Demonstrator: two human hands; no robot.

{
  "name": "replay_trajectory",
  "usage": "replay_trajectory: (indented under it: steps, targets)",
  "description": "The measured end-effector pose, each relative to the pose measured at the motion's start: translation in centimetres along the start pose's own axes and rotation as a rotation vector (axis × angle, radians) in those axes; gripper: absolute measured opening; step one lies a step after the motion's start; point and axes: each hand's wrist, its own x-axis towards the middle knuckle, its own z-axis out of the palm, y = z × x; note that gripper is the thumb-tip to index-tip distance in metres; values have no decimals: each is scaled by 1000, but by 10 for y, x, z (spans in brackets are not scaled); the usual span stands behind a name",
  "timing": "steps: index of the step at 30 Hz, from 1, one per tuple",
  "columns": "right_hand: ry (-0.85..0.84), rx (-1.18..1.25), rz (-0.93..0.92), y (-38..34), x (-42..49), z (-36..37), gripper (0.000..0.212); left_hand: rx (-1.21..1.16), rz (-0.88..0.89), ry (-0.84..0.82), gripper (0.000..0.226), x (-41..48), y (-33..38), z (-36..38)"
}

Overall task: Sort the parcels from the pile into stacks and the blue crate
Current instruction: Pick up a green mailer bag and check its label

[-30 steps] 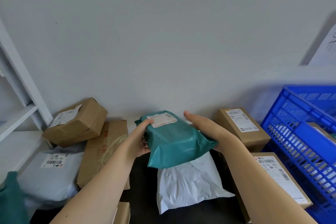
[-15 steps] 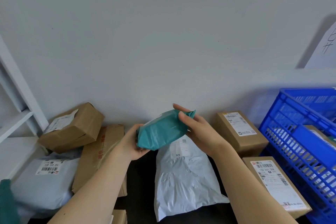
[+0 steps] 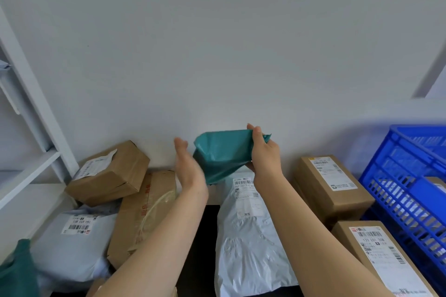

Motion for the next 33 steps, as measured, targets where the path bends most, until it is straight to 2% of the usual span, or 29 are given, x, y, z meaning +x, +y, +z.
replay_trajectory:
  steps: [3, 6, 10, 14, 18, 21, 26, 31, 33]
  targets:
    - [33, 47, -13, -3, 3, 8, 30, 102, 359, -80, 45, -16, 3, 9]
    - [27, 50, -17, -2, 6, 12, 32, 220, 495, -164, 60, -17, 2, 11]
    - [30, -18, -43, -2, 9, 8, 46, 293, 521, -90, 28, -4, 8, 13]
    - [6, -104, -141, -3, 11, 3, 44, 374, 579, -85, 41, 1, 16, 15]
    - [4, -161, -205, -4, 14, -2, 40, 386, 582, -88, 41, 2, 18, 18]
    - [3, -187, -208, -5, 15, -4, 39, 350, 558, -88, 41, 2, 22, 20]
    - [5, -173, -127, -4, 18, -1, 39, 305, 482, -226, 42, -1, 25, 23]
    - [-46, -192, -139, -4, 11, -1, 30, 235, 408, -281, 43, -4, 22, 27]
    - [-22, -200, -150, -6, 9, -2, 37, 223, 389, -281, 44, -4, 24, 28]
